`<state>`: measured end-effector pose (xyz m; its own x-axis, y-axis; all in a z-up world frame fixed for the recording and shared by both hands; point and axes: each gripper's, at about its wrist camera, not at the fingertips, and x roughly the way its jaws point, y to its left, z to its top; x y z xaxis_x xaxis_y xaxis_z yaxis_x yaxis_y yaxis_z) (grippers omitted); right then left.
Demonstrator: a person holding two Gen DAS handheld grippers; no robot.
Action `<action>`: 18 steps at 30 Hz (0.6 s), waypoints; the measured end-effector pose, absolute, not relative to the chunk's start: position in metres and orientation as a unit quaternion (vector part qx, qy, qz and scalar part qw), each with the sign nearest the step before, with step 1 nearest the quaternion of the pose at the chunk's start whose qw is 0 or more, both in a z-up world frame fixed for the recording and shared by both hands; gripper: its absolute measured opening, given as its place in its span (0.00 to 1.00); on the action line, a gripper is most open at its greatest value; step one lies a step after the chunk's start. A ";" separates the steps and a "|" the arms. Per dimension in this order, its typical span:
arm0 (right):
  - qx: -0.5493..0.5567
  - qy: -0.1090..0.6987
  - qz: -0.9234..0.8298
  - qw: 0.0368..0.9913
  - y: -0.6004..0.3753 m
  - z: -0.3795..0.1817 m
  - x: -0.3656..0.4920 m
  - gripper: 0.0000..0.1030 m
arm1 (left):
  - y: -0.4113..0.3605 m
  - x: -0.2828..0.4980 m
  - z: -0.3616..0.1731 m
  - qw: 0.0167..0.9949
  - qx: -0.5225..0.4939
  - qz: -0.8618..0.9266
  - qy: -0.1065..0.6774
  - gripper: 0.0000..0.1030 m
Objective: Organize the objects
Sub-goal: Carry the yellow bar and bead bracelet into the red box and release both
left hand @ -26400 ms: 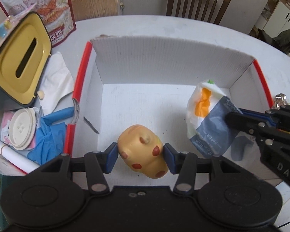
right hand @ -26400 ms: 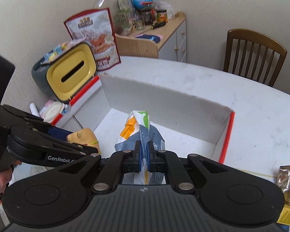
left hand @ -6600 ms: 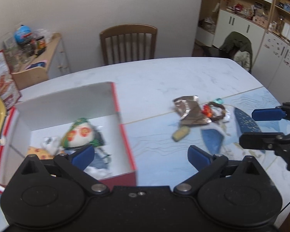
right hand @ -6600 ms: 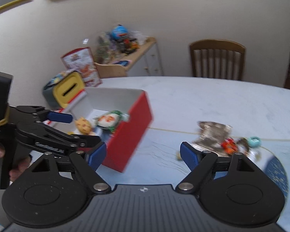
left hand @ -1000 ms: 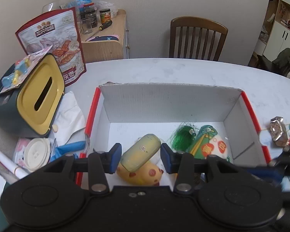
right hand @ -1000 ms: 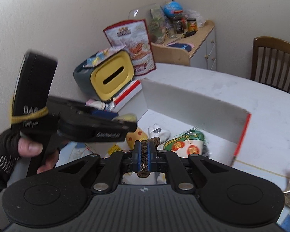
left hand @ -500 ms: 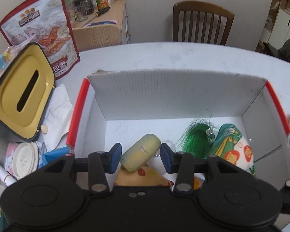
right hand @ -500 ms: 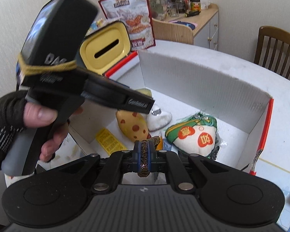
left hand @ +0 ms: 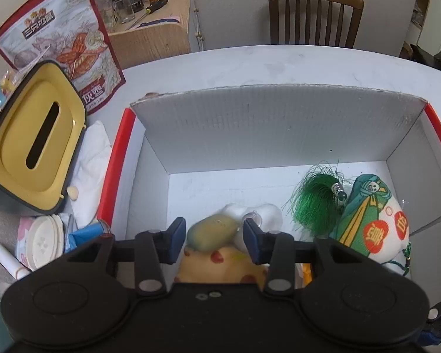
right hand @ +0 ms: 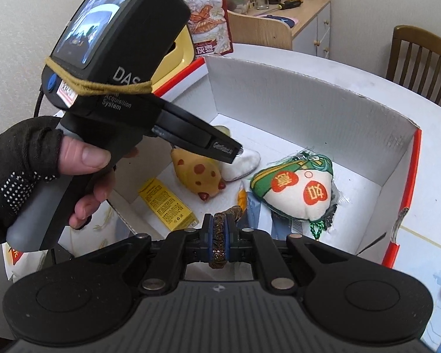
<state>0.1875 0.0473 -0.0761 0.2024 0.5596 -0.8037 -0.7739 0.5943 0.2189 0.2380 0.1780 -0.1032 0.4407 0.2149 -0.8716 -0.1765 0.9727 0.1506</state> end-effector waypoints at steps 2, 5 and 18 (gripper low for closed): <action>-0.112 0.460 0.435 0.766 0.044 -0.075 0.188 0.07 | 0.179 0.237 -0.103 0.848 0.017 0.118 0.516 0.43; -0.111 0.460 0.434 0.767 0.041 -0.073 0.187 0.08 | 0.178 0.234 -0.101 0.850 0.017 0.119 0.512 0.44; -0.109 0.451 0.434 0.772 0.027 -0.059 0.178 0.36 | 0.167 0.208 -0.075 0.869 0.005 0.108 0.483 0.60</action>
